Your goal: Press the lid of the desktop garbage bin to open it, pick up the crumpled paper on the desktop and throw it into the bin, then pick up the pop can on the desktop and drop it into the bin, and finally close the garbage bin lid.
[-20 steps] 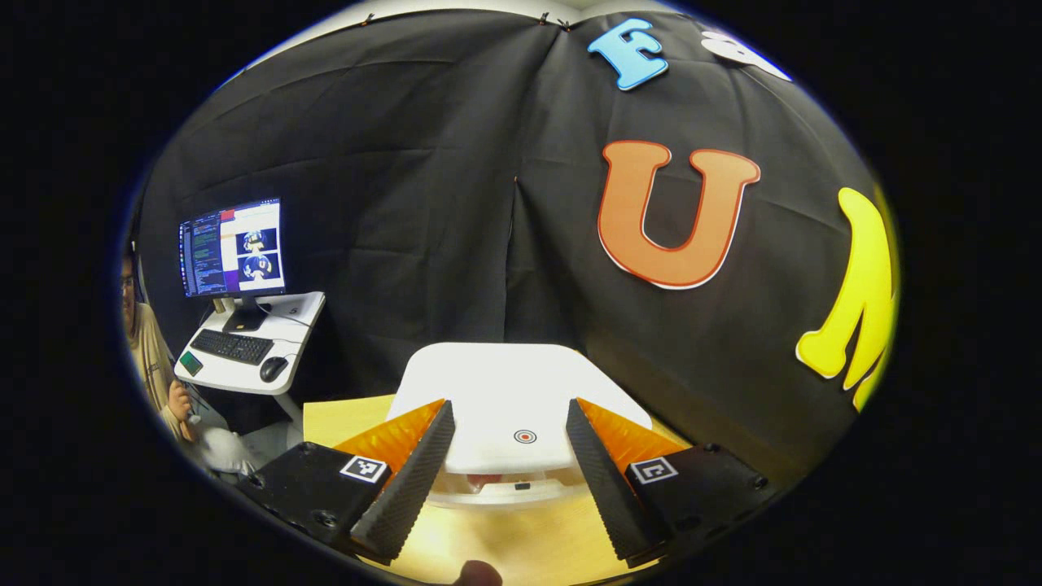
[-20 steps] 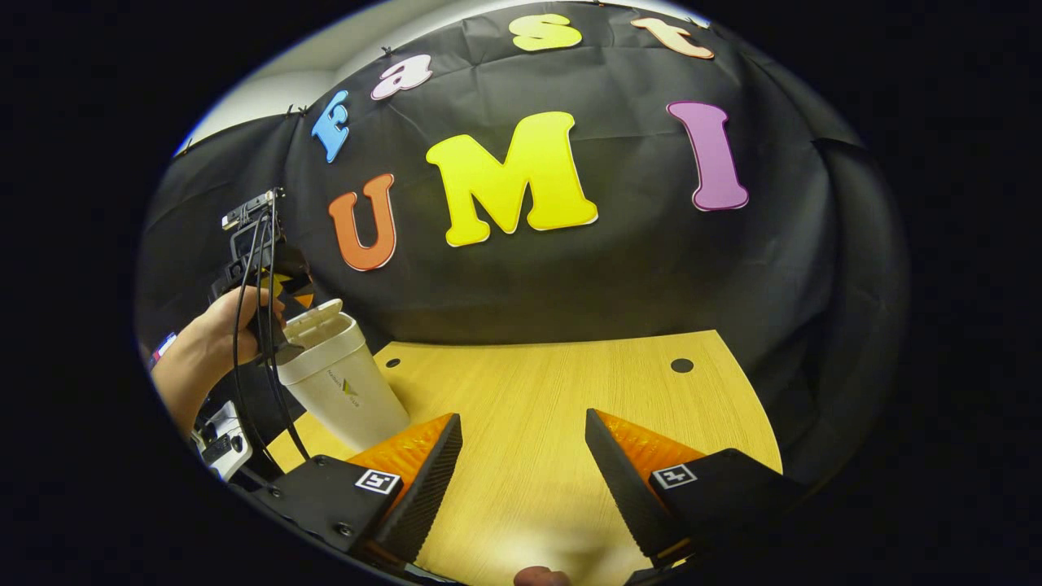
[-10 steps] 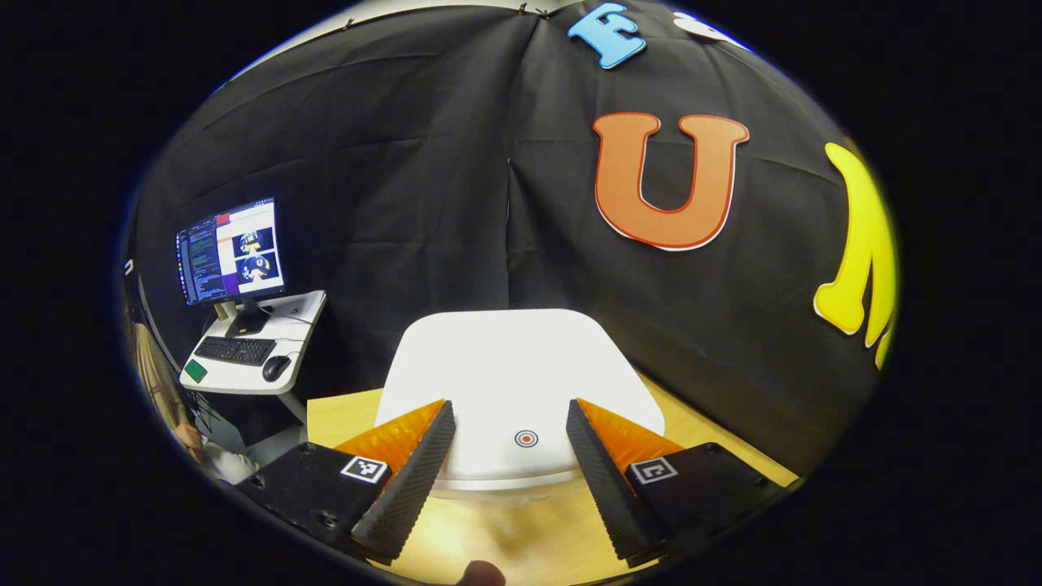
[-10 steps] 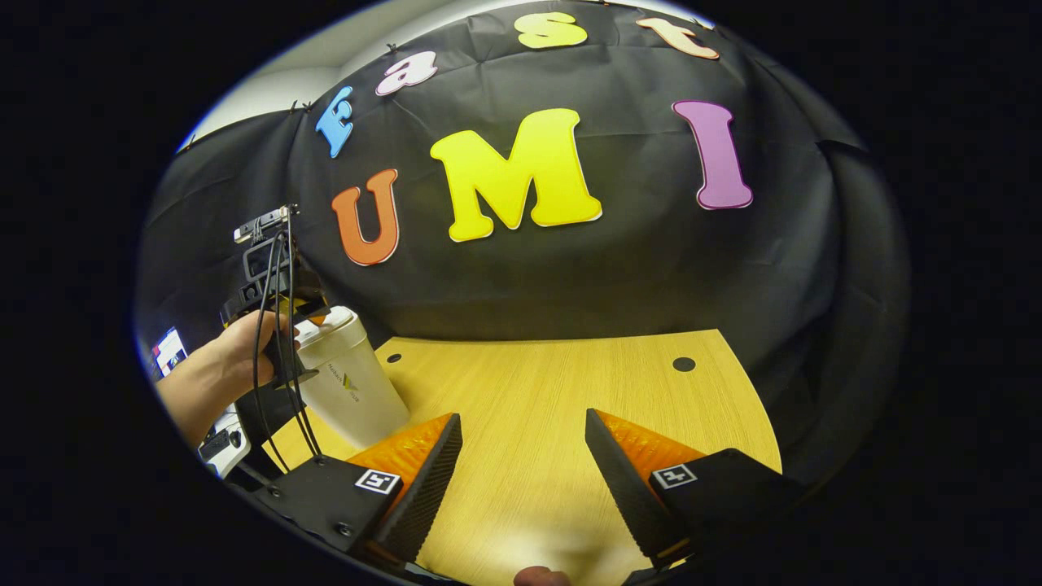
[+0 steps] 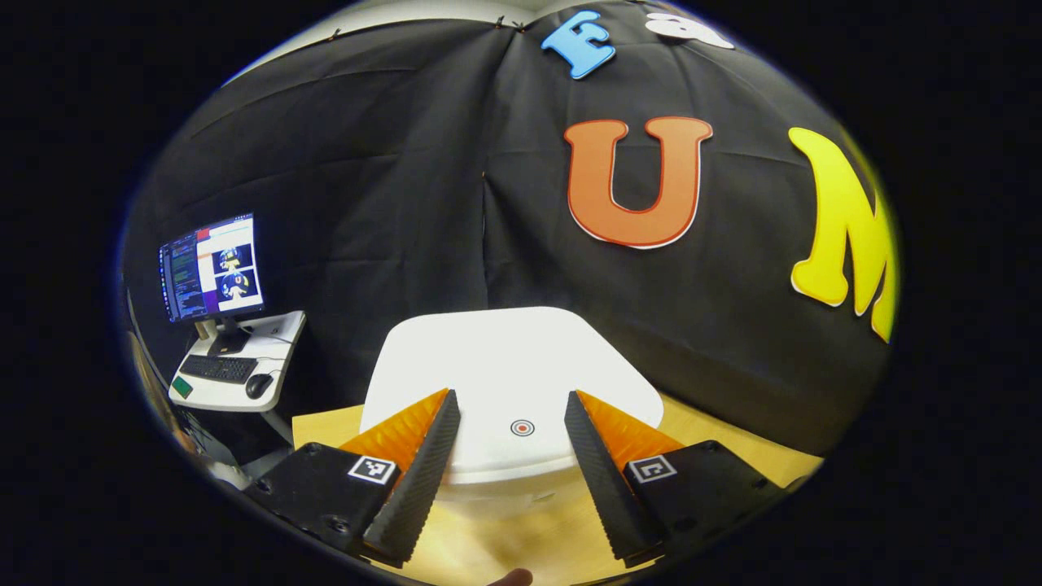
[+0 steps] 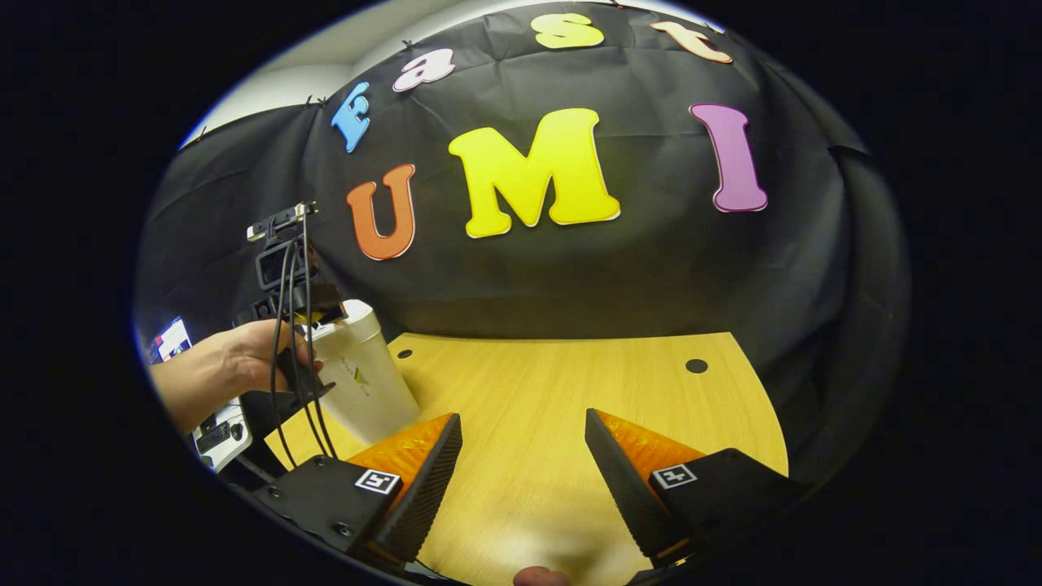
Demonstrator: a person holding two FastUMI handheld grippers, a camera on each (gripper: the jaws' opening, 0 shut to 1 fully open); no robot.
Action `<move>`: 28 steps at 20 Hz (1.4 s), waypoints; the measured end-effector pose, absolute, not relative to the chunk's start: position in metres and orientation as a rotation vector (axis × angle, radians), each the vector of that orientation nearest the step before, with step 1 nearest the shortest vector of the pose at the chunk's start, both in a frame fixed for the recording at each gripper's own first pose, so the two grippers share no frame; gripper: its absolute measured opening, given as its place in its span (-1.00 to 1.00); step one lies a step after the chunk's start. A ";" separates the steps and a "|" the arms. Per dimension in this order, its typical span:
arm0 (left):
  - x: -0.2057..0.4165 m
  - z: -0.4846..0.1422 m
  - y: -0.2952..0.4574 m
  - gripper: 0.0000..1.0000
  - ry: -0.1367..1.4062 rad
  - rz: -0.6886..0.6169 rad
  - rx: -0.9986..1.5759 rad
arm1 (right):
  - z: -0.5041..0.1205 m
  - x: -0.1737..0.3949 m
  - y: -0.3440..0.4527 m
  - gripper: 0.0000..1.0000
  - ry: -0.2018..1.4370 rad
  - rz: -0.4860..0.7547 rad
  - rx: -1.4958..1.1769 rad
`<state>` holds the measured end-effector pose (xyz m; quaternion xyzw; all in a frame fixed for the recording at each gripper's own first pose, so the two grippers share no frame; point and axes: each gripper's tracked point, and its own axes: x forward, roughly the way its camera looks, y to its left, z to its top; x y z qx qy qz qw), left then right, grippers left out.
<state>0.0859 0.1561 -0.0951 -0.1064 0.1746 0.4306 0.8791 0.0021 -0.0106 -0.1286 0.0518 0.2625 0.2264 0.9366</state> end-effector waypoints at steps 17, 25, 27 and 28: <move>0.055 0.026 0.065 0.75 0.125 0.226 -0.126 | -0.006 0.012 0.017 0.92 0.141 0.291 0.036; 0.001 0.041 0.008 0.75 -0.005 0.037 -0.019 | 0.003 -0.009 0.032 0.83 0.108 0.245 0.068; -0.005 0.037 0.009 0.75 -0.004 0.039 0.005 | 0.003 -0.014 0.034 0.92 0.106 0.233 0.070; -0.010 0.034 0.010 0.76 -0.001 0.043 -0.003 | 0.004 -0.017 0.034 0.92 0.103 0.226 0.069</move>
